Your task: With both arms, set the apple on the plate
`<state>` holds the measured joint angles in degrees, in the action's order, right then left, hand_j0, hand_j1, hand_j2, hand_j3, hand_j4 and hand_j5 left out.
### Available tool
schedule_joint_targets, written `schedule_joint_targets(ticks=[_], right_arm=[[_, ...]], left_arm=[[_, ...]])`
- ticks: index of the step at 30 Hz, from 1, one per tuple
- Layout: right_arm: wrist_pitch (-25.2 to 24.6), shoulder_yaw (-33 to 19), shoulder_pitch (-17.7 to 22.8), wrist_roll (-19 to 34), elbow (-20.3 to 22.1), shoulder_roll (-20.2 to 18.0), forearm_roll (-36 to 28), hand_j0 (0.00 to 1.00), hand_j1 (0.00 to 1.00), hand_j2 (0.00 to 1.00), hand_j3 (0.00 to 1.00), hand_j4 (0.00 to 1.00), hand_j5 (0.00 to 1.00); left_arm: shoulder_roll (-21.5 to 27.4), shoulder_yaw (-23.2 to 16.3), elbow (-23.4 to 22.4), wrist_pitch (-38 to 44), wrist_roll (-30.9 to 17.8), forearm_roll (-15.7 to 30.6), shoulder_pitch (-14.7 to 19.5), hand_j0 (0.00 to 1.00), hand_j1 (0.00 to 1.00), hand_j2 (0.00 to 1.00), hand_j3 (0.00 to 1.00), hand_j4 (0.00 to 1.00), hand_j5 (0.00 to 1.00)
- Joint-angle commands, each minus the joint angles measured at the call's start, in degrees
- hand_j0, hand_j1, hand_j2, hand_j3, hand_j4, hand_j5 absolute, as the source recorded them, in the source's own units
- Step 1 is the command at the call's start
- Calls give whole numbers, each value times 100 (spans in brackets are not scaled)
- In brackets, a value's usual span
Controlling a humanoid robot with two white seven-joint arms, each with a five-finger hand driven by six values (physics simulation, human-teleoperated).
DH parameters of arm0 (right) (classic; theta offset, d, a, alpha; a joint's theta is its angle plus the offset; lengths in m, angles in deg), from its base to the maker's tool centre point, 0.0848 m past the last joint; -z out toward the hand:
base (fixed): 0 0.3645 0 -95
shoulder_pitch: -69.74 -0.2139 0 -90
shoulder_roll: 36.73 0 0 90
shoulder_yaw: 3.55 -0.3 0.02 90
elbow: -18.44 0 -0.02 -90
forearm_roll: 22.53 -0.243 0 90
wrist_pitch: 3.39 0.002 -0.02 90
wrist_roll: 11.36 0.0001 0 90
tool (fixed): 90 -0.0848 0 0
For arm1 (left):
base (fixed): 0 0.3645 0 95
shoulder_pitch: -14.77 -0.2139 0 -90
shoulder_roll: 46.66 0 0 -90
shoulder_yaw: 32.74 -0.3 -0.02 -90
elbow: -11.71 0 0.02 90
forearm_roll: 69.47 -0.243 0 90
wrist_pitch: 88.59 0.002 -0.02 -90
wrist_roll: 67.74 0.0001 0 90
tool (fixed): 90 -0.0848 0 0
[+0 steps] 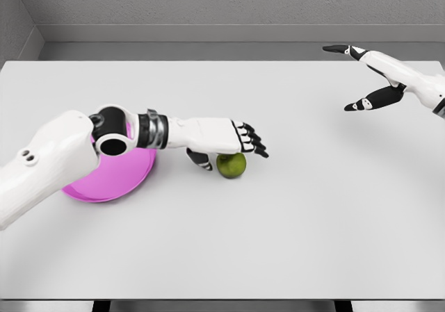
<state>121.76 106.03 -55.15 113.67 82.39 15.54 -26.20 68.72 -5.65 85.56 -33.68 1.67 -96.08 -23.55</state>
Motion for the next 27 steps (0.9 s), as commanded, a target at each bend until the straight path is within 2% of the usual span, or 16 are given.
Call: schedule_joint_targets(ticks=[1, 7, 11, 27], right_arm=[[-15, 54, 0, -2, 4, -6, -46, 100, 100, 100, 100, 100, 100], [-15, 72, 9, -2, 4, -6, -46, 100, 100, 100, 100, 100, 100], [-15, 72, 9, -2, 4, -23, -46, 100, 100, 100, 100, 100, 100], [-15, 169, 0, -2, 4, -23, -46, 100, 100, 100, 100, 100, 100]], left_arm=[[-16, -73, -2, 9, 2, 33, 26, 99, 99, 99, 99, 99, 99], [-16, -125, -2, 9, 2, 33, 61, 92, 92, 92, 92, 92, 92], [-7, -143, 15, 9, -42, 33, 79, 83, 83, 83, 83, 83, 83], [-7, -415, 33, 9, -59, 7, 70, 82, 82, 82, 82, 82, 82]])
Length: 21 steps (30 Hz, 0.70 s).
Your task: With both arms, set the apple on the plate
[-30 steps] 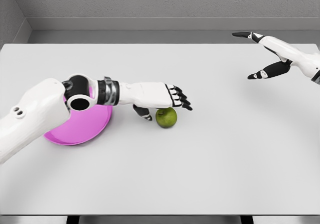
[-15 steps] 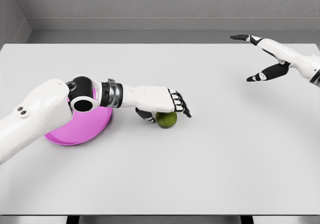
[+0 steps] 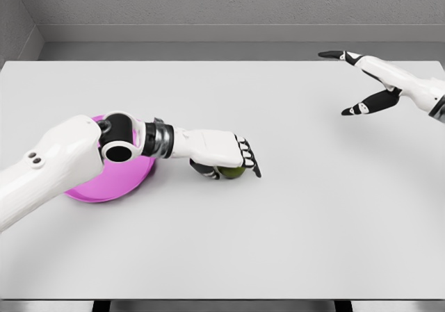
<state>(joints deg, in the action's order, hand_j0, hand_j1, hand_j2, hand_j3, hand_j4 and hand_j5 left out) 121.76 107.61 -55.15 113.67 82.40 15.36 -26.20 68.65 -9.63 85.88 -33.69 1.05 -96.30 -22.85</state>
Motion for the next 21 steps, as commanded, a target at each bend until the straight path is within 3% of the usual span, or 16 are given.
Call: schedule_joint_targets(ticks=[1, 4, 17, 21], right_arm=[[-15, 11, 0, -2, 11, -5, -47, 100, 100, 100, 100, 100, 100], [-15, 11, 0, -2, 11, -14, -47, 100, 100, 100, 100, 100, 100], [-15, 37, -9, -2, 11, -5, -47, 100, 100, 100, 100, 100, 100], [-15, 37, -18, -2, 11, -14, -47, 100, 100, 100, 100, 100, 100]], left_arm=[[0, -18, 10, 10, 3, 29, 0, 75, 75, 75, 75, 75, 75], [26, -18, 80, 10, -6, 29, 0, 65, 65, 65, 65, 65, 65], [105, -18, 106, 10, -6, 46, 44, 54, 54, 54, 54, 54, 54], [817, 18, 914, 10, 38, 213, 167, 48, 48, 48, 48, 48, 48]])
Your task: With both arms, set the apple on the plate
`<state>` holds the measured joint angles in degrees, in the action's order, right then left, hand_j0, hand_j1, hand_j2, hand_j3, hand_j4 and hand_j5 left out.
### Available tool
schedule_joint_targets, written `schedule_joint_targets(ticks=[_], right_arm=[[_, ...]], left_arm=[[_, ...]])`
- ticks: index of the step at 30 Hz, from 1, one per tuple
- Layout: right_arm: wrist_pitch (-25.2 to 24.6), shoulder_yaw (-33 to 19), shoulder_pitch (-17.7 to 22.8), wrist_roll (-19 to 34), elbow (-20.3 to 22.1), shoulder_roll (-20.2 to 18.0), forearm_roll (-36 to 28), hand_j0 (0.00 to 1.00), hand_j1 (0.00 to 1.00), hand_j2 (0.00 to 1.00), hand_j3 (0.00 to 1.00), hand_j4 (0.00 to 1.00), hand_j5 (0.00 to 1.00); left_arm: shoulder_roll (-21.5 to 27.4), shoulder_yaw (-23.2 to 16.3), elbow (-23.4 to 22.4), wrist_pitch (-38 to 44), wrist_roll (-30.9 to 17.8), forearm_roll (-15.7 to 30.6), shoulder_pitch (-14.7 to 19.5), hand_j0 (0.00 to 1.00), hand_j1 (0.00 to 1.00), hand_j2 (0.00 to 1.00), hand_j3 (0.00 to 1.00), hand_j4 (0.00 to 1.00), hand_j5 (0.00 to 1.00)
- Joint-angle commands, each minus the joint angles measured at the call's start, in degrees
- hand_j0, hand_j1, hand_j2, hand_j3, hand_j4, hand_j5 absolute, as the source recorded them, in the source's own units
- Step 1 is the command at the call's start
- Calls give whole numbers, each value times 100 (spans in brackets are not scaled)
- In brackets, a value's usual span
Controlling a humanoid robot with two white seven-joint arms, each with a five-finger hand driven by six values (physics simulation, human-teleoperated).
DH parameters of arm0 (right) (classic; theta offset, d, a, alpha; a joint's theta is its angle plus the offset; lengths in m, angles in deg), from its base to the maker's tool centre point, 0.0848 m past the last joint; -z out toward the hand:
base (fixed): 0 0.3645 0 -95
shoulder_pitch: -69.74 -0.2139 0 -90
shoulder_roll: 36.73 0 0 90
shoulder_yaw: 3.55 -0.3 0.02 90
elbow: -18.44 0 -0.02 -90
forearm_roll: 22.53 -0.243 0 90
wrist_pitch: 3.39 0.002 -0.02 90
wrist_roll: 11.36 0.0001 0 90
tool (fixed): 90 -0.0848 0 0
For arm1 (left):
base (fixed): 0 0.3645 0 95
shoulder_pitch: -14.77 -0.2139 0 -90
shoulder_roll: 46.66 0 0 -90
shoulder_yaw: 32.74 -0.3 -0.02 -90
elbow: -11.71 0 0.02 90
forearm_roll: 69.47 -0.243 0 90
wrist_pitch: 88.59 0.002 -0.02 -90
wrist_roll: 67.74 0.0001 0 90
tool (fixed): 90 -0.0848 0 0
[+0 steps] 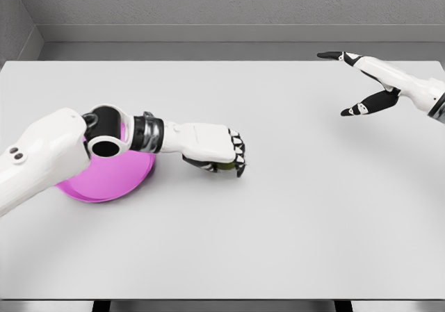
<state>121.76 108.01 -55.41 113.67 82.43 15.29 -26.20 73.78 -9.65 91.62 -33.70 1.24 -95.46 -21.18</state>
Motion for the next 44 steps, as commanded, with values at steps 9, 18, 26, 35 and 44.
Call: schedule_joint_targets(ticks=[9, 18, 26, 35, 44], right_arm=[[-15, -2, -53, -2, 0, -7, -46, 100, 100, 100, 100, 100, 100], [-15, 15, -44, -2, 8, -7, -46, 100, 100, 100, 100, 100, 100], [-15, 50, -44, -2, 43, -7, -46, 100, 100, 100, 100, 100, 100], [-15, 50, -26, -2, 52, -7, -46, 100, 100, 100, 100, 100, 100], [-15, 50, -26, -2, 52, -16, -46, 100, 100, 100, 100, 100, 100]], left_arm=[[2458, 591, 895, 11, 45, 894, 9, 44, 44, 44, 44, 44, 44], [2651, 582, 315, 11, 1, 876, -149, 60, 60, 60, 60, 60, 60], [2598, 582, 332, 11, 28, 894, -229, 90, 90, 90, 90, 90, 90], [1395, 591, 737, 11, 1, 1940, -70, 100, 100, 100, 100, 100, 100], [1051, 582, 728, 11, -7, 1931, -70, 100, 100, 100, 100, 100, 100]])
